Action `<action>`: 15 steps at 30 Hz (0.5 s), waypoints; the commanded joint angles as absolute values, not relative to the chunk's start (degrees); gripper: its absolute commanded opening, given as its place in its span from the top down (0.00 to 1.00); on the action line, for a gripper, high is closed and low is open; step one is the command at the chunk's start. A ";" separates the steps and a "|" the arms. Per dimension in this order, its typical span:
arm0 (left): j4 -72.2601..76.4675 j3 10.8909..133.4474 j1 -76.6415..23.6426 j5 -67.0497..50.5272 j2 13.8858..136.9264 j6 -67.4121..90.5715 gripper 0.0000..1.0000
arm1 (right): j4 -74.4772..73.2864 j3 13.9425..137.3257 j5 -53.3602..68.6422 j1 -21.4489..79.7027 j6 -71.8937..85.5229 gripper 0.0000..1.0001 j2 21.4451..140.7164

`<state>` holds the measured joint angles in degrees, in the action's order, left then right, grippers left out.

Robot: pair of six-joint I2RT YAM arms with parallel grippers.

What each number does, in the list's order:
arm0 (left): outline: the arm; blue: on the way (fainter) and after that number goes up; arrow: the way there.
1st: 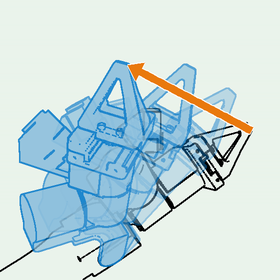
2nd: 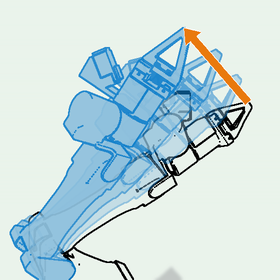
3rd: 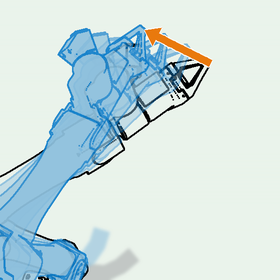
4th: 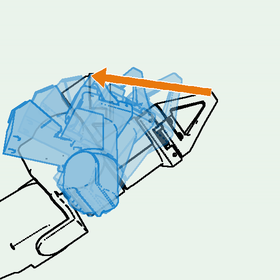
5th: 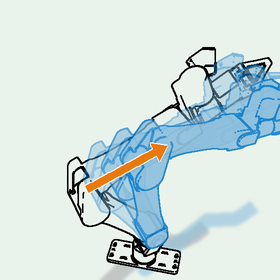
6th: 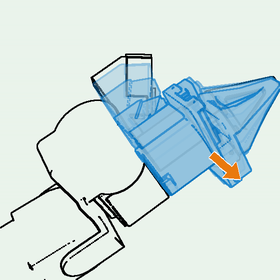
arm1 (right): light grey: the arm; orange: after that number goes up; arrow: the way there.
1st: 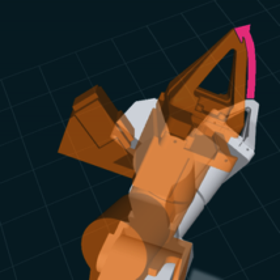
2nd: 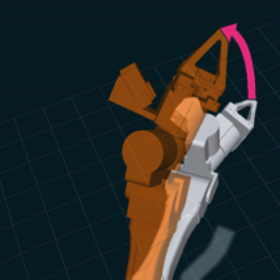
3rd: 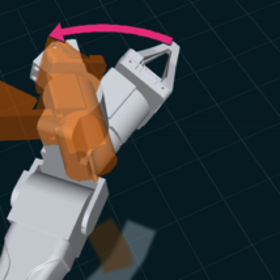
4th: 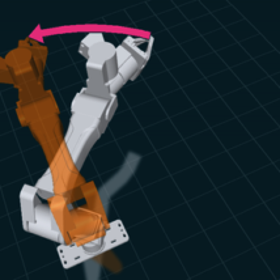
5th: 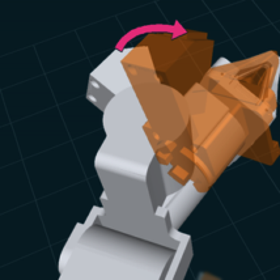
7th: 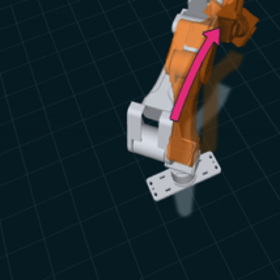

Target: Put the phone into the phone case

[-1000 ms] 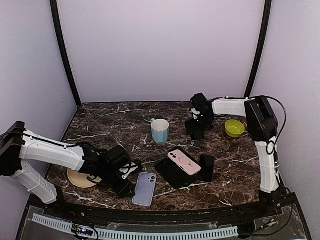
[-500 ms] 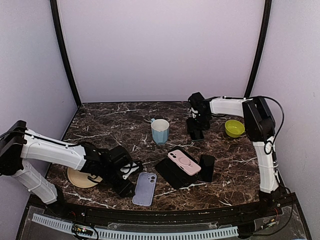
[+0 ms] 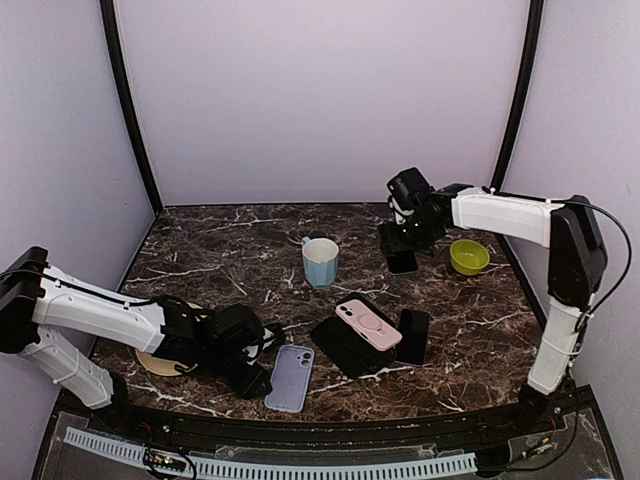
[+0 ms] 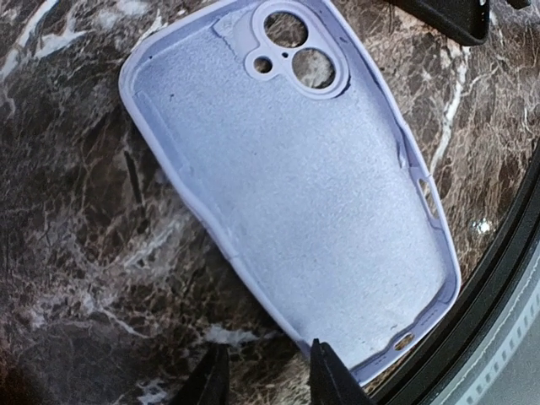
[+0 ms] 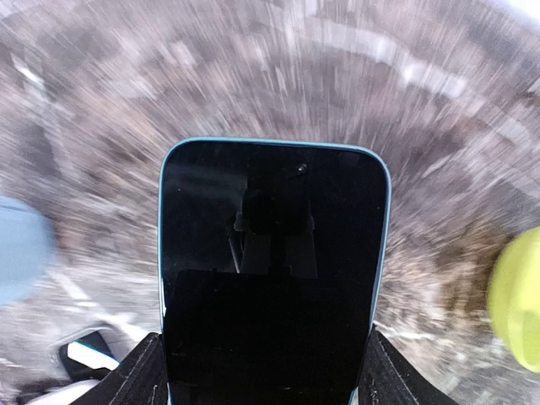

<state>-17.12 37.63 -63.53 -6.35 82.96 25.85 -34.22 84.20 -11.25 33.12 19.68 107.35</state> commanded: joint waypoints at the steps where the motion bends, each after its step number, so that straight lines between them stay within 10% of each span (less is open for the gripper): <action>1: -14.97 34.12 -70.74 -5.26 89.17 32.06 0.65 | -33.23 83.64 -18.78 41.86 24.84 0.68 98.08; 15: -14.21 29.61 -79.00 5.79 68.25 54.36 0.58 | -35.84 74.87 -25.50 74.85 54.50 0.67 92.90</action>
